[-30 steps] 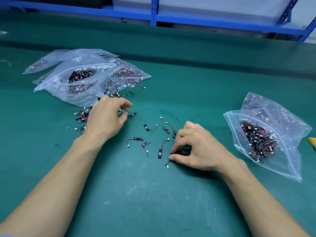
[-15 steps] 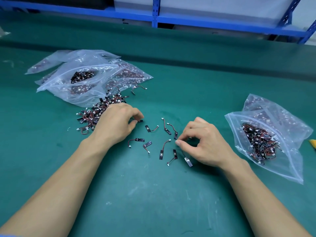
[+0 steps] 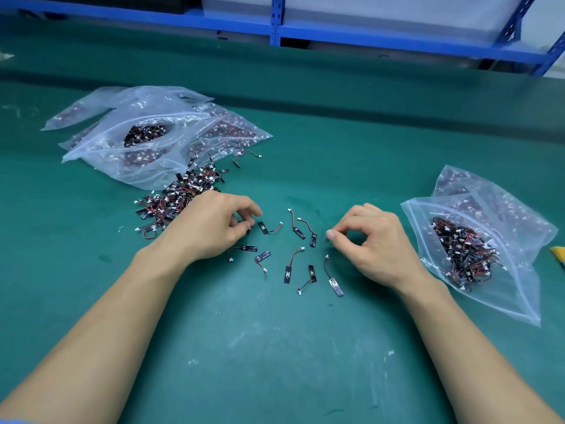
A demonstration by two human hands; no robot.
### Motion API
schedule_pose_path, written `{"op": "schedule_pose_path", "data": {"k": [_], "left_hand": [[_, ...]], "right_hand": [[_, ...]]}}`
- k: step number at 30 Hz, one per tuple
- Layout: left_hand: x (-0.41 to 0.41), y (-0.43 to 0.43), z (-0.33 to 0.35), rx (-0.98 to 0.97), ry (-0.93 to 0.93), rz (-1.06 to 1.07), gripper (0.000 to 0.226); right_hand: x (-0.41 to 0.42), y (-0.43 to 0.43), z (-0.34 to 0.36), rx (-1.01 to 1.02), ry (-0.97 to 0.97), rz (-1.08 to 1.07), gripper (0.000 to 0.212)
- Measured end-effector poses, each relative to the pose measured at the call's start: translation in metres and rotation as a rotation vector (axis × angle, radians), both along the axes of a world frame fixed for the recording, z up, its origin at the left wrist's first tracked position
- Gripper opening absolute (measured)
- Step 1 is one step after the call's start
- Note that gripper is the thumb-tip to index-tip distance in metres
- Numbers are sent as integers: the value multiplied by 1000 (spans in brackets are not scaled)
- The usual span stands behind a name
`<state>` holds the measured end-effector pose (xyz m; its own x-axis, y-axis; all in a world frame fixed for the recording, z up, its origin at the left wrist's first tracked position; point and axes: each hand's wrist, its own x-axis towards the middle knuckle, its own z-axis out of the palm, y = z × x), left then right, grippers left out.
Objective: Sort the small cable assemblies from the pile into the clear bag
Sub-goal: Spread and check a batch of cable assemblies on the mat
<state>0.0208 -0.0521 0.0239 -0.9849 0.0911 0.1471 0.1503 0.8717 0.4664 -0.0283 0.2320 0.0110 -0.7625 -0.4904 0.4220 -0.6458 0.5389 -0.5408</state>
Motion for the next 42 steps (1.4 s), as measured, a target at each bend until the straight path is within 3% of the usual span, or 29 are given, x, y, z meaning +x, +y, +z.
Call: {"op": "schedule_pose_path", "data": {"k": [12, 22, 29, 38, 42], "left_hand": [[-13, -7, -21, 510, 68, 184, 31], [-17, -19, -27, 385, 103, 235, 28], [-16, -12, -24, 282, 161, 136, 28], [-17, -11, -28, 309, 122, 128, 28], [-18, -11, -28, 309, 122, 133, 29]], "right_hand": [[-19, 8, -10, -269, -159, -205, 29], [-21, 12, -13, -259, -273, -181, 13], [-16, 12, -10, 33, -187, 56, 22], [-17, 4, -19, 61, -147, -104, 8], [-16, 2, -18, -72, -249, -126, 8]]}}
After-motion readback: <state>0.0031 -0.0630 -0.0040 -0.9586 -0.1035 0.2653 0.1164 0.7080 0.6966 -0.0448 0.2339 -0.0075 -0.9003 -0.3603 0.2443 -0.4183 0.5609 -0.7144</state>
